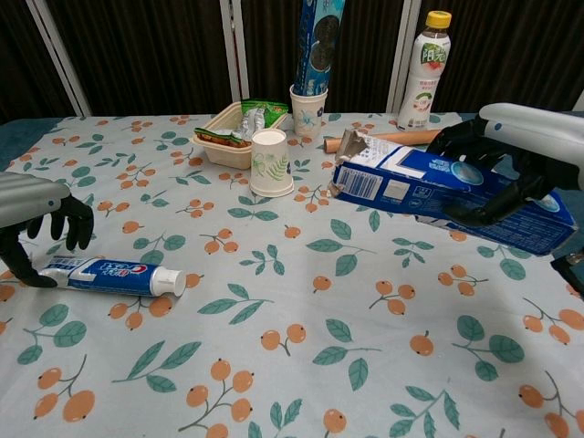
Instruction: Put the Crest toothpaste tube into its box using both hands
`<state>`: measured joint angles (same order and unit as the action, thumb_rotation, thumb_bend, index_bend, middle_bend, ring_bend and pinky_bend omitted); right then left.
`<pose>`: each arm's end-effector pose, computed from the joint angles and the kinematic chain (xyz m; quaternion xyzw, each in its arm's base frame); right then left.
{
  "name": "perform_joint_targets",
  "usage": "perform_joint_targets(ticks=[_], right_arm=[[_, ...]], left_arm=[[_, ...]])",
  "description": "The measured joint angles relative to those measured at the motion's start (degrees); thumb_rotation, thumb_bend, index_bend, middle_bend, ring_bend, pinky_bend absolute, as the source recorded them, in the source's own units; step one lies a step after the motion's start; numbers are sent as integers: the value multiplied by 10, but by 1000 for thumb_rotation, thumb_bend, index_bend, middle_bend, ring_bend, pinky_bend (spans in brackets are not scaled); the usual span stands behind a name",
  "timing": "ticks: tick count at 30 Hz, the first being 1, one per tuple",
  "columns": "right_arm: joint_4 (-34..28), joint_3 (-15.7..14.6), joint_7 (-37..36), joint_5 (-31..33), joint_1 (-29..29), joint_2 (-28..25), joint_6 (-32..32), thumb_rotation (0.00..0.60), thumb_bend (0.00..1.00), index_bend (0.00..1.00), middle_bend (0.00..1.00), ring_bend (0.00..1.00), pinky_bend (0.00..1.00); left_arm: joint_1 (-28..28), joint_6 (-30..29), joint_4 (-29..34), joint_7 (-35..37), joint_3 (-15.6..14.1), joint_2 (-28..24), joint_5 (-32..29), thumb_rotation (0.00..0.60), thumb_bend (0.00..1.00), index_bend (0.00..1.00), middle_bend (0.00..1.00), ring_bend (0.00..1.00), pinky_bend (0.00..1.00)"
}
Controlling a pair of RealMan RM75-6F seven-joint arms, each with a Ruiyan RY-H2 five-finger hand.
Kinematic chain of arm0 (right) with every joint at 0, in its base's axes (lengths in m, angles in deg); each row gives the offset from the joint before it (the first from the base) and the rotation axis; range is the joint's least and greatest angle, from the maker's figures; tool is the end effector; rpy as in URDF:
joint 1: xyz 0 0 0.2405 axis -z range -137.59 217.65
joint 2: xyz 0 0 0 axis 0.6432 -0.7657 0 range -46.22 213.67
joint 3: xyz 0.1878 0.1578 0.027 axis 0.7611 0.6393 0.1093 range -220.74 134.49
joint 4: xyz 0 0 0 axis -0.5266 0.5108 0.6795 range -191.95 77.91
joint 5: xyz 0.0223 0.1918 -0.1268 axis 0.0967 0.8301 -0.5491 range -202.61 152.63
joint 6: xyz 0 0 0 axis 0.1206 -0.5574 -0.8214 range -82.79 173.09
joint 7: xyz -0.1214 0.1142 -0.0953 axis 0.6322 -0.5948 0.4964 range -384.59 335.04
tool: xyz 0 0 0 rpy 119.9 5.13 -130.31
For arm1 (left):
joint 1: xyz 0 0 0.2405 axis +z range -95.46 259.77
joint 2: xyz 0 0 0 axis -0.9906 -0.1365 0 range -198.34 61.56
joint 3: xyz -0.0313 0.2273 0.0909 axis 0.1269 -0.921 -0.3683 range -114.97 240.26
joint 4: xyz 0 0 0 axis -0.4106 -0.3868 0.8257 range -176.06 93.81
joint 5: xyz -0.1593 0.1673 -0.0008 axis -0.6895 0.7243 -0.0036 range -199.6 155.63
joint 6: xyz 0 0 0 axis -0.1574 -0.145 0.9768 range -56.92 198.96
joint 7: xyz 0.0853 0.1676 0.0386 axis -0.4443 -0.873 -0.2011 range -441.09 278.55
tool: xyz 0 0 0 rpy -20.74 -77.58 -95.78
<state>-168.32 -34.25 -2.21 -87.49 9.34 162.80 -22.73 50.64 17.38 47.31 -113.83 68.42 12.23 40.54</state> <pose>-0.1222 -0.3097 0.0017 0.6617 -0.4697 0.4193 0.4071 -0.2315 0.3425 -0.0289 -0.7707 -0.3532 -0.2240 0.4806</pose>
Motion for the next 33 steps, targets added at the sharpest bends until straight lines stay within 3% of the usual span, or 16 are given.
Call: perform_joint_targets(ticks=[7, 11, 16, 23, 33], right_arm=[[-1, 0, -8, 0, 3, -9, 0, 600, 369, 377, 460, 422, 346], [-3, -2, -12, -5, 5, -12, 0, 600, 370, 377, 460, 422, 347], [-5, -2, -17, -5, 6, -15, 0, 600, 368, 377, 460, 422, 347], [-6, -1, -31, -8, 13, -21, -6, 600, 370, 377, 460, 422, 347], [-21, 7, -55, -13, 23, -41, -16, 600, 369, 377, 460, 422, 347]], left_arm=[[-11, 6, -23, -15, -11, 22, -11, 600, 221, 472, 474, 433, 476], [-15, 7, -32, -20, -15, 29, -16, 600, 377, 620, 626, 571, 597], [-18, -2, -41, -20, -18, 36, -6, 600, 467, 732, 745, 676, 683], [-24, -27, -39, 4, -13, 32, 49, 600, 469, 739, 757, 687, 693], [-74, -46, -7, 76, 33, -33, 160, 600, 469, 739, 753, 687, 693]])
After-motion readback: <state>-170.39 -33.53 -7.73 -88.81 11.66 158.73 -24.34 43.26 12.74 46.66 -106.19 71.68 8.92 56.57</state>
